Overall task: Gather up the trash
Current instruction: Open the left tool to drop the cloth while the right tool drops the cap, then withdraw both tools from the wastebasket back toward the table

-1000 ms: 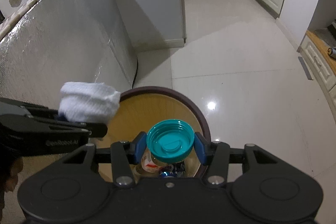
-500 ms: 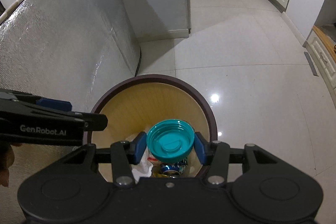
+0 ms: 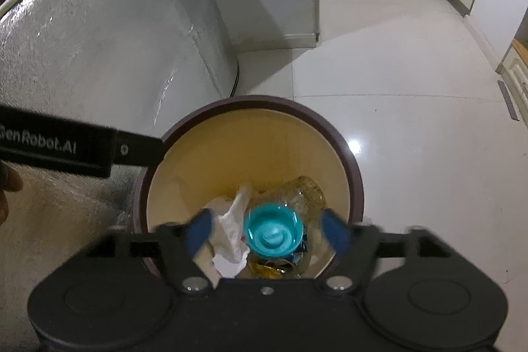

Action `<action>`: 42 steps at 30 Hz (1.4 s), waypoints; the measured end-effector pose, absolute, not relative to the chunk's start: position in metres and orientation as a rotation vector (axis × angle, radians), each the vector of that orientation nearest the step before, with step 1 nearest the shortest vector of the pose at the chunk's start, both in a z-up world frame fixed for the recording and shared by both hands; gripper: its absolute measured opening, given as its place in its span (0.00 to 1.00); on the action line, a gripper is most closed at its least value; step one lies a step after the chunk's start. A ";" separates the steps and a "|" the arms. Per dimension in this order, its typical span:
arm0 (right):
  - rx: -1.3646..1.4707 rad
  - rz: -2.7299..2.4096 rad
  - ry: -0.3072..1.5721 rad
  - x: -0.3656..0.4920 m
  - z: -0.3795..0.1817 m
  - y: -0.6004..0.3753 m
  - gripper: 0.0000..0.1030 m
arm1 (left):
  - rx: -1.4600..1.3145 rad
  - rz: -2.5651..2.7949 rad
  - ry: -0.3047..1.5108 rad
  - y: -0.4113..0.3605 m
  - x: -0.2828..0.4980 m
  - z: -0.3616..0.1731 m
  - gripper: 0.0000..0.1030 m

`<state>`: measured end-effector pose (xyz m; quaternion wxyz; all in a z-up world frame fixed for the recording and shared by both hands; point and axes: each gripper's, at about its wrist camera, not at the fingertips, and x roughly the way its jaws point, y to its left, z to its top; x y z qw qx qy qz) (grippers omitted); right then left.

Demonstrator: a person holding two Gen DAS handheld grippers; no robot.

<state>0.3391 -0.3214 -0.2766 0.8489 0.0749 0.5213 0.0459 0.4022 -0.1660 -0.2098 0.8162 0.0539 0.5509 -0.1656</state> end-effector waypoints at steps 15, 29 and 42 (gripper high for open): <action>0.140 0.080 1.136 0.324 -0.275 -0.322 1.00 | 0.138 -0.320 1.195 -0.166 0.406 -0.215 1.00; 0.161 0.020 1.102 0.303 -0.252 -0.333 1.00 | 0.140 -0.345 1.230 -0.160 0.392 -0.216 1.00; 0.177 0.003 1.036 0.268 -0.213 -0.336 1.00 | 0.112 -0.352 1.136 -0.147 0.340 -0.170 1.00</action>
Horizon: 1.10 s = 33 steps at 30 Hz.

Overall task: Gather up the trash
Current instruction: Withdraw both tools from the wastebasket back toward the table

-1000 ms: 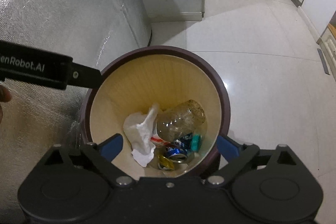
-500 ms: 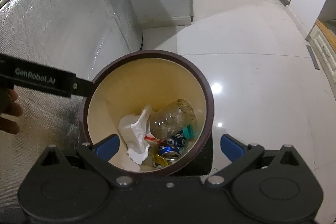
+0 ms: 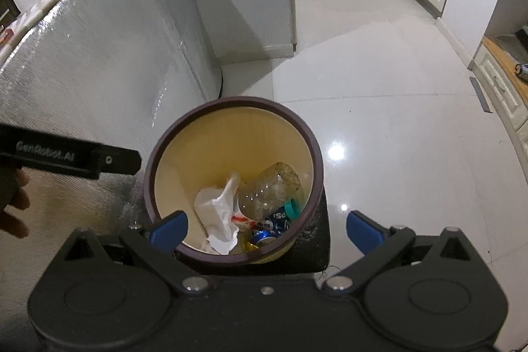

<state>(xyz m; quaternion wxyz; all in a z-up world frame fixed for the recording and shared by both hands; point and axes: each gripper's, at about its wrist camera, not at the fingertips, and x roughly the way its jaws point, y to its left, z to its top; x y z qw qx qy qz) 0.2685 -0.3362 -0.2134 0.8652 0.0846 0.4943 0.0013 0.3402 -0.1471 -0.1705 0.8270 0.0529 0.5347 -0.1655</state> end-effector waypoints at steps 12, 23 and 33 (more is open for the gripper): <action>0.205 -0.030 0.935 0.229 -0.174 -0.342 1.00 | 0.079 -0.312 1.067 -0.114 0.285 -0.136 1.00; 0.204 -0.045 0.829 0.183 -0.134 -0.336 1.00 | 0.050 -0.328 0.956 -0.089 0.228 -0.098 1.00; 0.174 -0.063 0.718 0.133 -0.096 -0.317 1.00 | 0.022 -0.343 0.837 -0.071 0.176 -0.066 1.00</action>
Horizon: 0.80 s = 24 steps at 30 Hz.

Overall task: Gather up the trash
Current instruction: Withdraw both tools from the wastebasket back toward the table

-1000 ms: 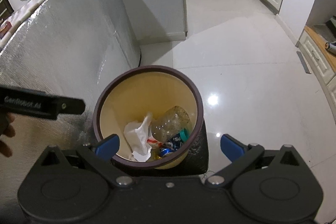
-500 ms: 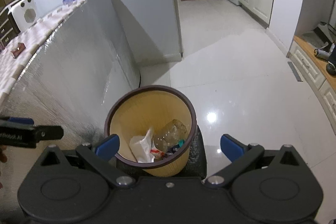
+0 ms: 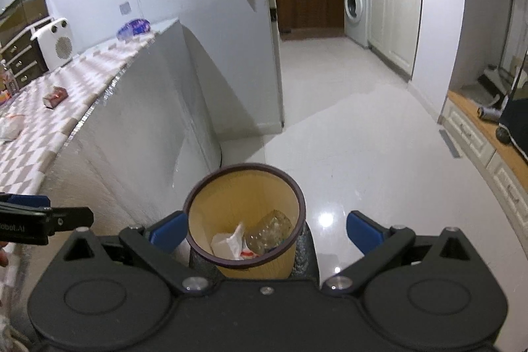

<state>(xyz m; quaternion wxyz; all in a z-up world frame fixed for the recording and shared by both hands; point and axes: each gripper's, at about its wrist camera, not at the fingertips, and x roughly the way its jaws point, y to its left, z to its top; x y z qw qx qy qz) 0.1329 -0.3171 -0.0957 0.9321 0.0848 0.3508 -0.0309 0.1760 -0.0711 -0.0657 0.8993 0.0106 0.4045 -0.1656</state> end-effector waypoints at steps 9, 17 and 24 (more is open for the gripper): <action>0.147 -0.041 0.619 0.101 -0.061 -0.298 1.00 | -0.012 -0.312 0.703 -0.043 0.135 -0.028 1.00; 0.144 0.027 0.531 0.095 -0.035 -0.271 1.00 | -0.030 -0.244 0.612 0.002 0.114 0.000 1.00; 0.136 0.098 0.507 0.113 -0.028 -0.232 1.00 | -0.031 -0.146 0.547 0.065 0.110 0.017 1.00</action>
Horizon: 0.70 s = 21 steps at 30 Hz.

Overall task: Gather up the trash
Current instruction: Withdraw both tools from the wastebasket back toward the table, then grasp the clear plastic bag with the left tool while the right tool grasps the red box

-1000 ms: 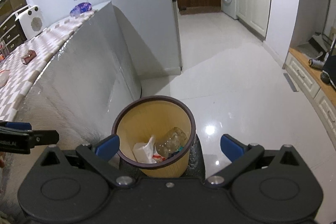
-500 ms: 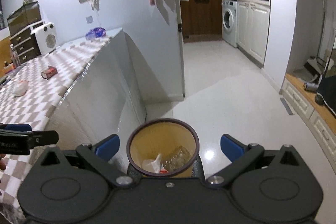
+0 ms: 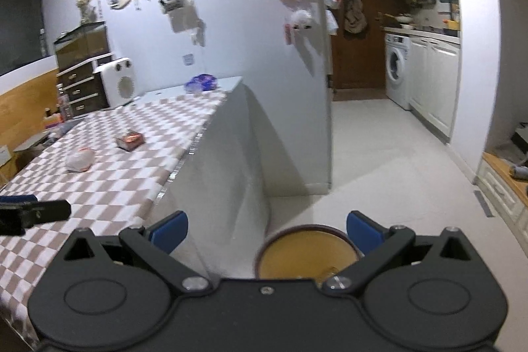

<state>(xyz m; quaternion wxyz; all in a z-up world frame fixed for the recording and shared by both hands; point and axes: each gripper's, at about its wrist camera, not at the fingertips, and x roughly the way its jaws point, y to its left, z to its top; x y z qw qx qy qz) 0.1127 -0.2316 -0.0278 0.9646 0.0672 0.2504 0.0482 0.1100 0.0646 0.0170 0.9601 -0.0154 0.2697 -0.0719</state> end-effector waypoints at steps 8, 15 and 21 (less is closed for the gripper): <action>0.124 0.176 0.503 0.142 -0.022 -0.179 1.00 | 0.009 -0.031 0.506 0.141 0.131 0.029 1.00; 0.162 0.234 0.477 0.167 -0.017 -0.142 1.00 | 0.001 0.043 0.497 0.204 0.184 0.025 1.00; 0.111 0.259 0.470 0.189 -0.011 -0.108 1.00 | -0.023 0.134 0.481 0.244 0.247 0.009 1.00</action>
